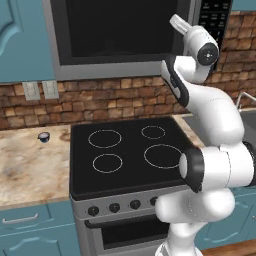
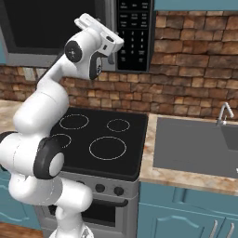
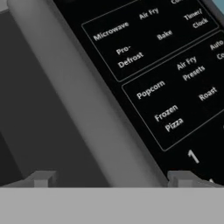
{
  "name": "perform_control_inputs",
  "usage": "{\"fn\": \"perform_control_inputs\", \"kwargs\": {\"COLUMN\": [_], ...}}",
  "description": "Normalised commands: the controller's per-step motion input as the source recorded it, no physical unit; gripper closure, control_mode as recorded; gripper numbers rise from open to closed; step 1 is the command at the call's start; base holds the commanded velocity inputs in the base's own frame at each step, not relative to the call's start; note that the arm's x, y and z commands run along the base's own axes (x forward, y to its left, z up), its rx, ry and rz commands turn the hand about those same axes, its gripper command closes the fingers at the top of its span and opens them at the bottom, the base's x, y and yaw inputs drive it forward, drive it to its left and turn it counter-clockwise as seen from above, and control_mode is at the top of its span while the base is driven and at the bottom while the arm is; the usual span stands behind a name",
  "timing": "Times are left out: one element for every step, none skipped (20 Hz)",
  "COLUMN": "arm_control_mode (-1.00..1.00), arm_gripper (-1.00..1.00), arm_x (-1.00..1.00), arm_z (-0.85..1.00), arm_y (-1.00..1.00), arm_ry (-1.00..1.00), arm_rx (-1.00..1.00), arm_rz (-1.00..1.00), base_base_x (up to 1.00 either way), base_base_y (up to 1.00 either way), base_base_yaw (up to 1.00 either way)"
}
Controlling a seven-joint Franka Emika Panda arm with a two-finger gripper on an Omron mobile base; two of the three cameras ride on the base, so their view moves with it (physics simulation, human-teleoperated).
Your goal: Close the microwave door.
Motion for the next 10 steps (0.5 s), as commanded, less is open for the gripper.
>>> {"fn": "perform_control_inputs", "kwargs": {"arm_control_mode": [-1.00, -1.00, -1.00, -1.00, -1.00, -1.00, -1.00, -1.00, -1.00, -1.00], "arm_gripper": [-1.00, -1.00, -1.00, -1.00, -1.00, -1.00, -1.00, -1.00, -1.00, -1.00], "arm_x": [0.89, 0.86, 0.81, 0.72, 0.54, 0.30, 0.19, 0.00, 0.00, 0.00], "arm_z": [0.00, 0.00, 0.00, 0.00, 0.00, 0.00, 0.00, 0.00, 0.00, 0.00], "arm_y": [0.00, 0.00, 0.00, 0.00, 0.00, 0.00, 0.00, 0.00, 0.00, 0.00], "arm_ry": [0.00, 0.00, 0.00, 0.00, 0.00, 0.00, 0.00, 0.02, -0.01, 0.00], "arm_rx": [0.00, 0.00, 0.00, 0.00, 0.00, 0.00, 0.00, 0.00, 0.00, 0.00], "arm_rz": [0.00, 0.00, 0.00, 0.00, 0.00, 0.00, 0.00, 0.00, 0.00, 0.00], "base_base_x": [0.00, 0.00, 0.00, 0.00, 0.00, 0.00, 0.00, 0.00, 0.00, 0.00], "base_base_y": [0.00, 0.00, 0.00, 0.00, 0.00, 0.00, 0.00, 0.00, 0.00, 0.00], "base_base_yaw": [0.00, 0.00, 0.00, 0.00, 0.00, 0.00, 0.00, 0.00, 0.00, 0.00]}}
